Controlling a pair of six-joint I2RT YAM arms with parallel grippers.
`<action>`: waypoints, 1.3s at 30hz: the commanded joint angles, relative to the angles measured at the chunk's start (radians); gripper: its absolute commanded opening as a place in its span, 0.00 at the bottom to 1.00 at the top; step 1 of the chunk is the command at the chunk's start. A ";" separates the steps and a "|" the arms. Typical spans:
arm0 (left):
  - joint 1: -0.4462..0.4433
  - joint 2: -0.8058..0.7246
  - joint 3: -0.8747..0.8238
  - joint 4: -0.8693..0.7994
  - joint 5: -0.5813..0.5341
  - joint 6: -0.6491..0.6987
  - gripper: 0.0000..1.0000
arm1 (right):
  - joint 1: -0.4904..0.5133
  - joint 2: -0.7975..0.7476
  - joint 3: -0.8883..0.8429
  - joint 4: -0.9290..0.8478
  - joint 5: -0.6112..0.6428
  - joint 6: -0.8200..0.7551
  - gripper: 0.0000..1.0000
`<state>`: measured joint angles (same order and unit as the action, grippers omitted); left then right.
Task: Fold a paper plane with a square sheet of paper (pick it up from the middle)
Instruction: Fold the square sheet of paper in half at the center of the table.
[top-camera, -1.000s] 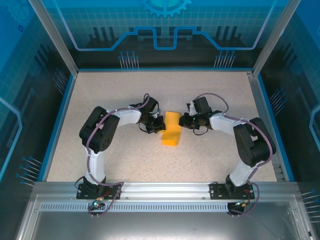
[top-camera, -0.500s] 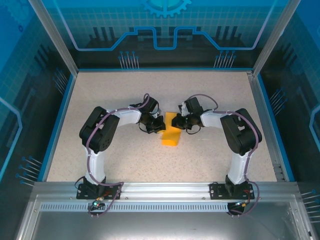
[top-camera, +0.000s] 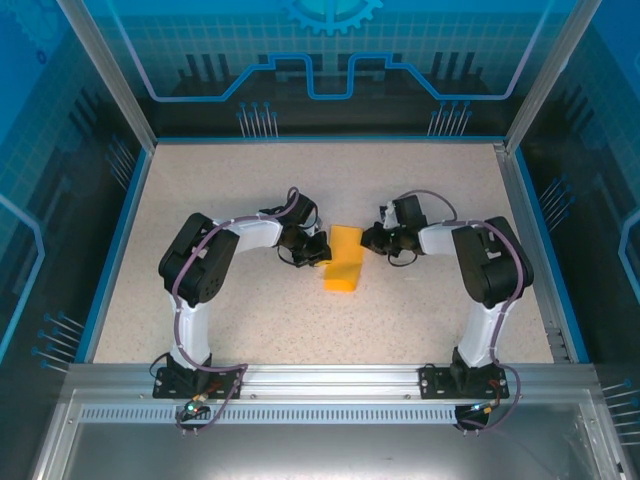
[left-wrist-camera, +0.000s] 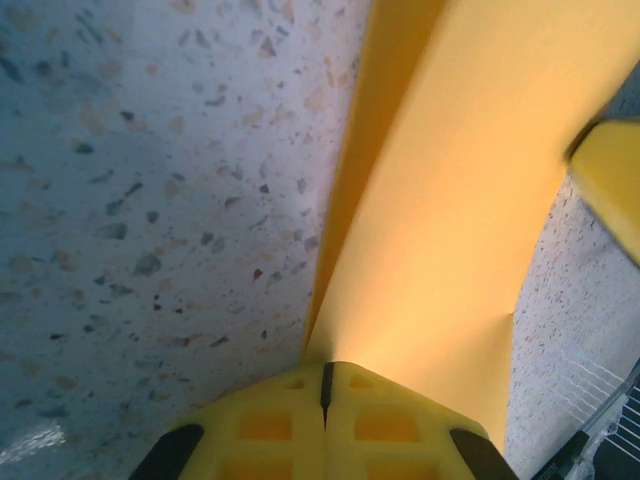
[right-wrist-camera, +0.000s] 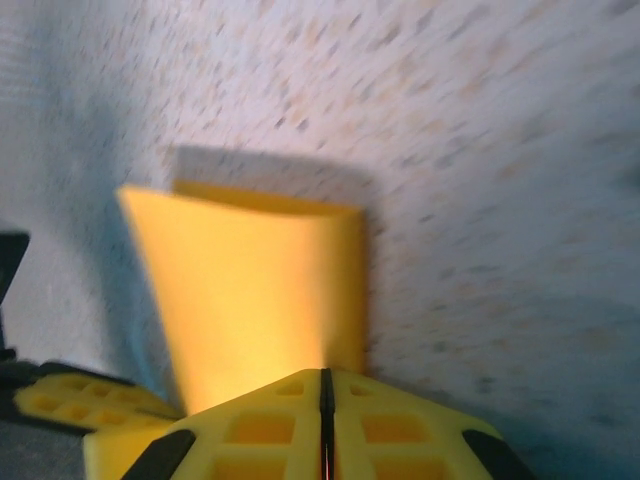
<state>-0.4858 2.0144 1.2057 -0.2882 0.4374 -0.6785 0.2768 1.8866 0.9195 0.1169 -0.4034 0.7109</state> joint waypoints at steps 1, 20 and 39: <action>-0.010 0.087 -0.074 -0.160 -0.131 -0.002 0.03 | -0.018 -0.063 0.007 -0.026 0.094 -0.004 0.10; -0.011 0.084 -0.073 -0.162 -0.129 -0.001 0.03 | 0.072 0.087 0.141 -0.051 -0.017 0.003 0.09; -0.010 0.084 -0.086 -0.158 -0.129 -0.003 0.03 | -0.040 0.109 0.237 -0.170 0.126 0.039 0.08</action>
<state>-0.4854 2.0102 1.1950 -0.2745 0.4377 -0.6788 0.2558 2.0033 1.1286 0.0002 -0.3351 0.7444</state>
